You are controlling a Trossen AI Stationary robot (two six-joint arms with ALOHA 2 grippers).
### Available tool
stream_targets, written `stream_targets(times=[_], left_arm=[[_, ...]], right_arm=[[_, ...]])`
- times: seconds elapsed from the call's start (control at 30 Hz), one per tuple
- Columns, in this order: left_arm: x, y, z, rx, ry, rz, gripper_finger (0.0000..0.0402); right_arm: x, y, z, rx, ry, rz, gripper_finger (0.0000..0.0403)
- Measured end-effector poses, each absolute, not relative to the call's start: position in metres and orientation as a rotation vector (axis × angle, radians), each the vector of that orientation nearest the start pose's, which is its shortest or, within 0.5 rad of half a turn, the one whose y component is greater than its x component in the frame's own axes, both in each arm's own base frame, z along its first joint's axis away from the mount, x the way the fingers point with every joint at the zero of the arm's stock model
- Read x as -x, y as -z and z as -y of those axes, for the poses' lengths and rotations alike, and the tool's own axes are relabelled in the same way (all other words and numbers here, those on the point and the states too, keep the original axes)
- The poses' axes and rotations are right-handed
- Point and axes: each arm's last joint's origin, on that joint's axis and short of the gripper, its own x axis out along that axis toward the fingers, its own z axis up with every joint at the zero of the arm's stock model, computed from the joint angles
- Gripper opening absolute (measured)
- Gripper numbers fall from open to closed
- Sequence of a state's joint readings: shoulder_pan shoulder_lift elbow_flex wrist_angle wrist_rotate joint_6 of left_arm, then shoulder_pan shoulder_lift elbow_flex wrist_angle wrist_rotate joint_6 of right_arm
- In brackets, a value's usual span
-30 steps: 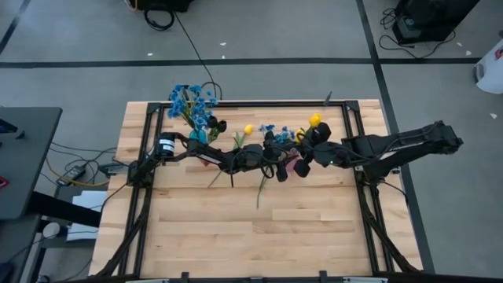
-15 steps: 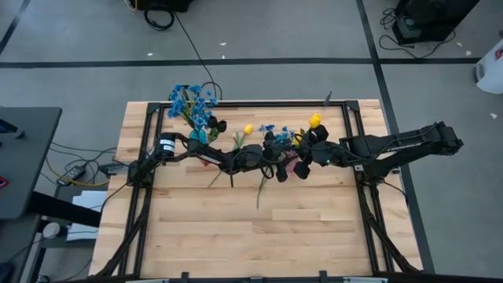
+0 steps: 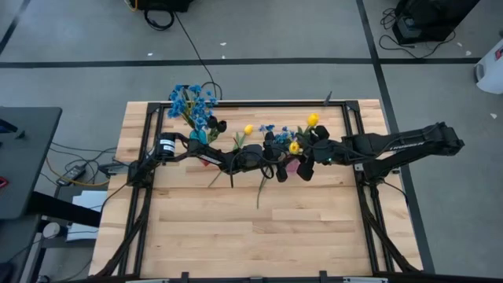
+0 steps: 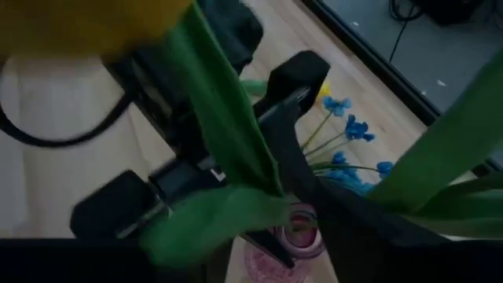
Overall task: Sort flowers into vase by color
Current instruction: Put the yellow flower into the pink vase
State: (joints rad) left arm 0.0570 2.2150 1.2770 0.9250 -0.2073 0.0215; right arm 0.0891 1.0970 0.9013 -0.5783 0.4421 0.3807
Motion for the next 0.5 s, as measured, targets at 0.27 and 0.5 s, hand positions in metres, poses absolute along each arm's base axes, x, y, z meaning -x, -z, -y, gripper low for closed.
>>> stream_targets(times=[0.27,0.5], left_arm=[[-0.467,-0.151,-0.033,-0.001,-0.265,-0.014,0.0164],[-0.465,-0.150,-0.033,-0.051,-0.272,-0.068,0.0197]], right_arm=[[-0.207,-0.297,-0.015,-0.277,0.439,-0.782,0.0226],[-0.192,-0.307,-0.034,-0.285,0.399,-0.816,0.0225]])
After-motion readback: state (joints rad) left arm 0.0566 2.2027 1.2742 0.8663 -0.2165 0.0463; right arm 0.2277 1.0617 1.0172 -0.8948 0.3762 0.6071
